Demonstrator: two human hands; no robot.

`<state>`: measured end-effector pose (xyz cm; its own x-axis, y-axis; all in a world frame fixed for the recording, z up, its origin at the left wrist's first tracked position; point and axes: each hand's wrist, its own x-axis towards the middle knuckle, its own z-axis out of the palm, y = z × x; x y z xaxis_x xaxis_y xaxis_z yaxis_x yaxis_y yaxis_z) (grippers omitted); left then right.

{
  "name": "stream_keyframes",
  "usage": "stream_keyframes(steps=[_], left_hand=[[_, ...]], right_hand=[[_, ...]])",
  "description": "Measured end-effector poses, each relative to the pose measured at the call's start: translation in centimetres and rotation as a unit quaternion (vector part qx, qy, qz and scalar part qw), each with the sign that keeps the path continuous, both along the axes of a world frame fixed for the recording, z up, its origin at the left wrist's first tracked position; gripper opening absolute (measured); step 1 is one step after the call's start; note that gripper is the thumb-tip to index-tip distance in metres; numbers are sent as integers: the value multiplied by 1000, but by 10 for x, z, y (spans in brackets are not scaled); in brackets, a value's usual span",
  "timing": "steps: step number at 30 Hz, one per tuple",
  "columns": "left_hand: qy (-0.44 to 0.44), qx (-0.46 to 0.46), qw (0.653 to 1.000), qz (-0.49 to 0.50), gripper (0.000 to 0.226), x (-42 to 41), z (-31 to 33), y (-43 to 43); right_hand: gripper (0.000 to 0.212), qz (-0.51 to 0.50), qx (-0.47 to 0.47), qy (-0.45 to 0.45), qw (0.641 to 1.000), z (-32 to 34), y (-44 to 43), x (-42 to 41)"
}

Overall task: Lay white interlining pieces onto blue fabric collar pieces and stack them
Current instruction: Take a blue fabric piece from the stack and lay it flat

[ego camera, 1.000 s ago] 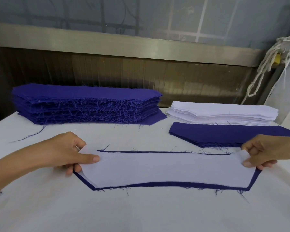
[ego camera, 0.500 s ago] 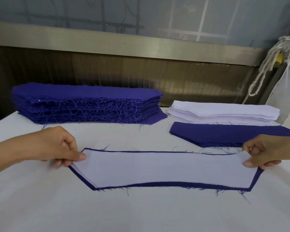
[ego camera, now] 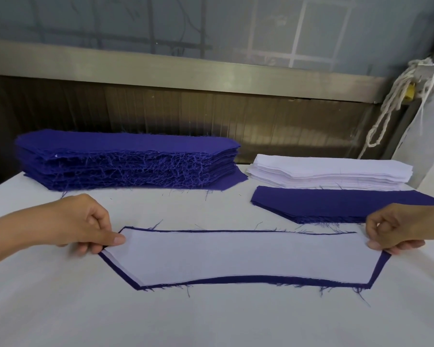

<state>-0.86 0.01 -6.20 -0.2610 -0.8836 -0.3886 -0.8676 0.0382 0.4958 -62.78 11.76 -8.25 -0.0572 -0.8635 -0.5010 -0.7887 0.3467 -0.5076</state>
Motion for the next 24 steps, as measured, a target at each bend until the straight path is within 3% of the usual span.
stream_keyframes(steps=[3, 6, 10, 14, 19, 24], left_hand=[[-9, -19, 1000, 2, 46, -3, 3, 2], [6, -121, 993, 0, 38, -9, 10, 0], [67, -316, 946, 19, 30, -20, 27, -6], [110, -422, 900, 20, 21, -32, 44, -21], [83, -465, 881, -7, 12, -40, 58, -61], [18, -436, 899, -27, 18, -39, 66, -95]], right_hand=[[38, 8, -5, -9, 1000, 4, 1, 3], [46, 16, -32, -47, 998, 15, -1, 17], [49, 4, -87, -66, 994, 39, -16, 61], [28, -6, -173, -65, 983, 66, -46, 121], [17, -69, -284, -42, 955, 83, -105, 190], [15, -97, -359, -67, 926, 79, -162, 233]])
